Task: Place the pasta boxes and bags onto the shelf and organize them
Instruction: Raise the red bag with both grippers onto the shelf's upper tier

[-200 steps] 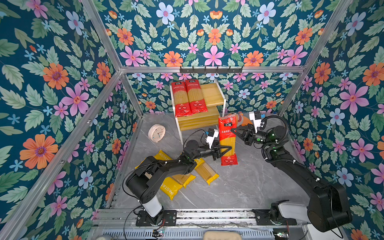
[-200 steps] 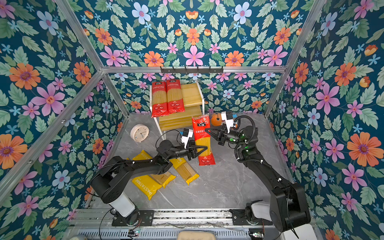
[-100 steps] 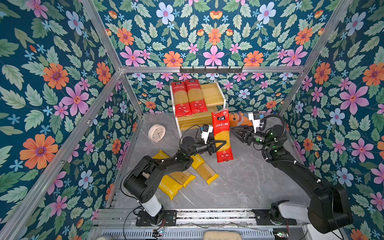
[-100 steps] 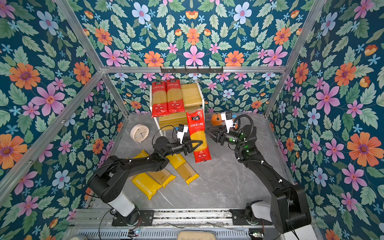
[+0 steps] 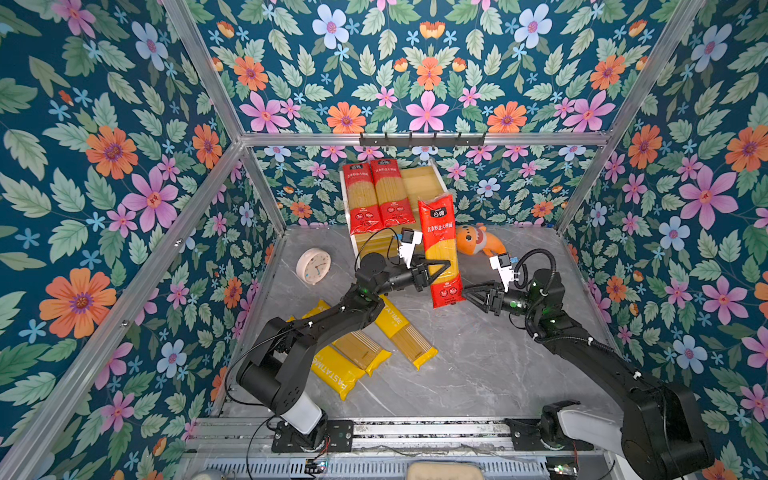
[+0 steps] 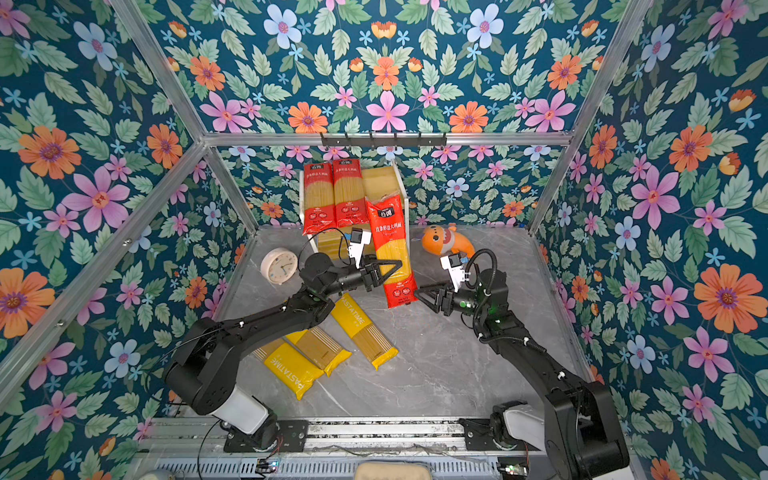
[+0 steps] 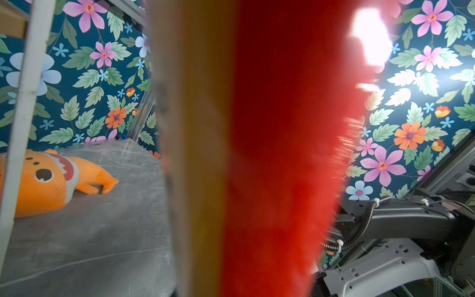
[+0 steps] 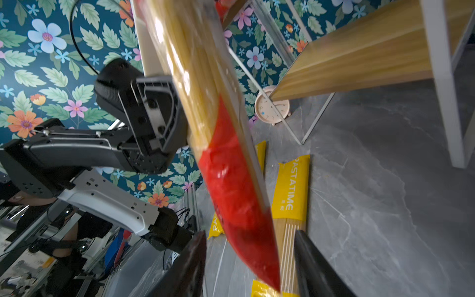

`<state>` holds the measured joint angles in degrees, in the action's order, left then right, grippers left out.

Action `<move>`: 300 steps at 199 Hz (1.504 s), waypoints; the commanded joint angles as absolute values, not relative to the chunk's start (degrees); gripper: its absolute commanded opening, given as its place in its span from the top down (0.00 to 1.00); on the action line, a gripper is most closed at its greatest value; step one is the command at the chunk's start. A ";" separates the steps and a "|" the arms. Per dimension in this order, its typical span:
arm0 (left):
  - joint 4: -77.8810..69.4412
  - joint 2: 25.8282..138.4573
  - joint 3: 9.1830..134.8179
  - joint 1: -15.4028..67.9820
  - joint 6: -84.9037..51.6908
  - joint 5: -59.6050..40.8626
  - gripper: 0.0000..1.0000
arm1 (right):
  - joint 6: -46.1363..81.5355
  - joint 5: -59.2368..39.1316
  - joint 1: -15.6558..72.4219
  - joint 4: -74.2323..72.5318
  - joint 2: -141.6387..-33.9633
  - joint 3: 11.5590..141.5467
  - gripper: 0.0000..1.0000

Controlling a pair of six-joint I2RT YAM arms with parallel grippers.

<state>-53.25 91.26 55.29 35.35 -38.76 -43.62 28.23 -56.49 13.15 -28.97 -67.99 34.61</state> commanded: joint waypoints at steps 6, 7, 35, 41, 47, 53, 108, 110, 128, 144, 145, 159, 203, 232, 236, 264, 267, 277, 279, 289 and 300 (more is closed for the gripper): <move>-55.43 91.22 58.14 35.37 -39.81 -44.72 0.86 | 25.76 -58.67 13.54 -32.01 -68.07 33.41 0.44; -55.49 91.27 58.16 35.40 -39.99 -44.73 0.86 | 25.80 -58.65 13.54 -32.18 -68.09 33.40 0.44; -58.58 91.41 58.18 35.59 -43.78 -45.17 0.85 | 28.13 -58.61 13.62 -36.94 -70.26 34.07 0.44; -58.46 91.32 58.18 35.60 -43.85 -45.09 0.85 | 29.67 -59.00 13.62 -39.16 -70.99 34.18 0.43; -58.53 91.23 58.18 35.64 -43.98 -45.09 0.85 | 31.56 -59.35 13.77 -41.98 -71.90 34.21 0.44; -58.84 91.23 58.18 35.67 -44.22 -45.09 0.85 | 33.38 -59.61 14.03 -44.93 -72.83 34.32 0.44; -65.01 92.93 58.49 35.64 -49.89 -44.64 0.85 | 35.96 -58.59 17.98 -49.91 -76.10 36.74 0.57; -65.45 93.02 58.46 35.63 -50.18 -44.65 0.85 | 36.30 -58.53 17.97 -50.31 -76.18 36.74 0.59; -66.73 93.09 57.80 35.52 -50.90 -44.34 0.84 | 38.22 -58.22 17.94 -52.41 -76.63 36.74 0.71; -66.02 92.60 57.27 35.26 -50.69 -43.65 0.80 | 39.77 -58.08 17.99 -52.64 -76.82 37.15 0.82; -66.01 92.57 57.25 35.21 -50.70 -43.62 0.80 | 39.88 -58.09 17.96 -52.69 -76.82 37.17 0.83; -66.40 92.24 56.82 34.77 -51.55 -43.33 0.74 | 41.54 -58.04 17.95 -53.52 -76.99 37.65 0.88; -68.95 90.52 54.88 33.20 -53.62 -43.27 0.50 | 49.12 -57.92 17.94 -53.68 -76.84 43.29 0.96; -68.58 87.81 50.97 31.96 -52.82 -41.98 0.40 | 51.24 -56.75 17.99 -42.91 -77.12 51.11 0.98; -68.24 87.37 50.36 31.83 -52.56 -41.81 0.39 | 51.24 -56.73 17.93 -40.35 -77.34 52.76 0.99; -66.36 83.96 45.36 31.64 -50.47 -40.47 0.38 | 51.98 -57.72 17.88 -27.16 -80.22 63.75 1.00; -66.42 83.62 44.80 31.64 -50.39 -40.31 0.38 | 52.17 -57.61 17.92 -25.68 -80.69 65.09 1.00; -66.40 82.59 42.95 31.64 -50.26 -39.65 0.38 | 52.49 -57.47 17.77 -19.04 -82.44 69.97 1.00; -66.37 82.39 42.44 31.64 -50.21 -39.53 0.38 | 52.39 -57.48 17.80 -17.79 -82.90 71.02 1.00; -66.27 81.61 40.50 31.81 -50.24 -38.44 0.38 | 52.65 -57.74 17.81 -12.24 -85.13 76.29 1.00; -66.65 80.98 38.32 32.28 -50.40 -37.12 0.38 | 53.60 -57.96 17.77 -6.73 -87.65 81.45 1.00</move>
<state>-65.12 82.21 41.36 31.68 -51.42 -39.81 53.19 -57.84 17.80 -17.02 -84.64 73.45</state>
